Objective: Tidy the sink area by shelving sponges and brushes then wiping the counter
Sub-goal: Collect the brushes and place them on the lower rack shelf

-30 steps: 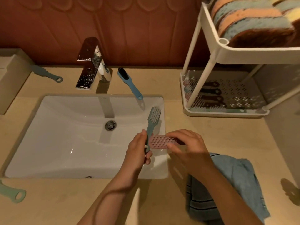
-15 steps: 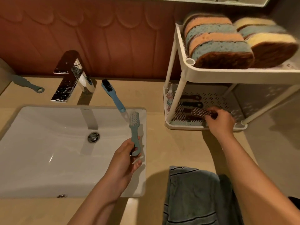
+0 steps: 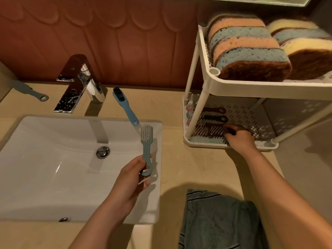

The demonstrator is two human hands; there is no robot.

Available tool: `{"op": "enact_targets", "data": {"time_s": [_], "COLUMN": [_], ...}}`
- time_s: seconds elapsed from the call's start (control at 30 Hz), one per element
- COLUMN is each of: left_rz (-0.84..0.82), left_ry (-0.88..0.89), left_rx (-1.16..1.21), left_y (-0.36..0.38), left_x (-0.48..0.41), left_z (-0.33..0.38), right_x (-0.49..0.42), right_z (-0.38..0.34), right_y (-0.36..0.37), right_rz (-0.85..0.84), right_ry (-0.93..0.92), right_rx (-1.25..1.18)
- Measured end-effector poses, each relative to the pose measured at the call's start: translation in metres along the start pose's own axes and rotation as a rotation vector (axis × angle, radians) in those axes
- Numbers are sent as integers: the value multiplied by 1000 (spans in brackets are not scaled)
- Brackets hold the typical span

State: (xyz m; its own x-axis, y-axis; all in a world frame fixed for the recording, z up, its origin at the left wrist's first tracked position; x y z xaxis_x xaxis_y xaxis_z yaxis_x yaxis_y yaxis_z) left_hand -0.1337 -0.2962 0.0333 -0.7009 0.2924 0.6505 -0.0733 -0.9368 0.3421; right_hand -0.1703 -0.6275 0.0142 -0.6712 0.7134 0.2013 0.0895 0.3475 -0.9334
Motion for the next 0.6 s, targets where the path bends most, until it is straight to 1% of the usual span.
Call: {"op": "enact_targets", "data": {"time_s": [0.1, 0.17, 0.23, 0.33, 0.43, 0.5, 0.6], "left_rz": [-30, -80, -154, -285, -421, -510, -589], "left_ry": [28, 58, 85, 141, 244, 301, 353], "left_rx": [-106, -196, -282, -424, -619, -751, -920], "left_y": [1, 4, 8, 16, 27, 39, 57], "left_x": [-4, -5, -5, -4, -4, -6, -11], "left_z": [1, 2, 3, 2, 1, -2, -6], "right_x": [19, 45, 80, 122, 139, 143, 145], "right_z": [-4, -16, -35, -64, -83, -87, -80], "right_y": [-8, -13, -11, 5, 23, 22, 12], "right_rz": [58, 68, -8, -168, -226, -186, -64], "right_ry": [-24, -83, -145, -183, -131, -82, -24], "right_rx": [-94, -239, -427, -674, -841, -988, -1109]}}
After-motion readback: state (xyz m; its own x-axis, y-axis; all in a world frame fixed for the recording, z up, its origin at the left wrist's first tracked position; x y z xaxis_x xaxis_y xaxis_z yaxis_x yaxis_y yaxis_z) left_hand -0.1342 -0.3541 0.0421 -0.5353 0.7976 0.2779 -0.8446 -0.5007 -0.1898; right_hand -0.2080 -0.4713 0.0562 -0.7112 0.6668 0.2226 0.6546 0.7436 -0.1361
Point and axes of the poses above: each hand's wrist, its own x-axis away from the middle knuckle, its own y-axis out of the palm, z = x × y, the point moved 5 cm from there along -x, towards the middle knuckle, and after that the axes turned 14 degrees about x, right-handed, at the moved point
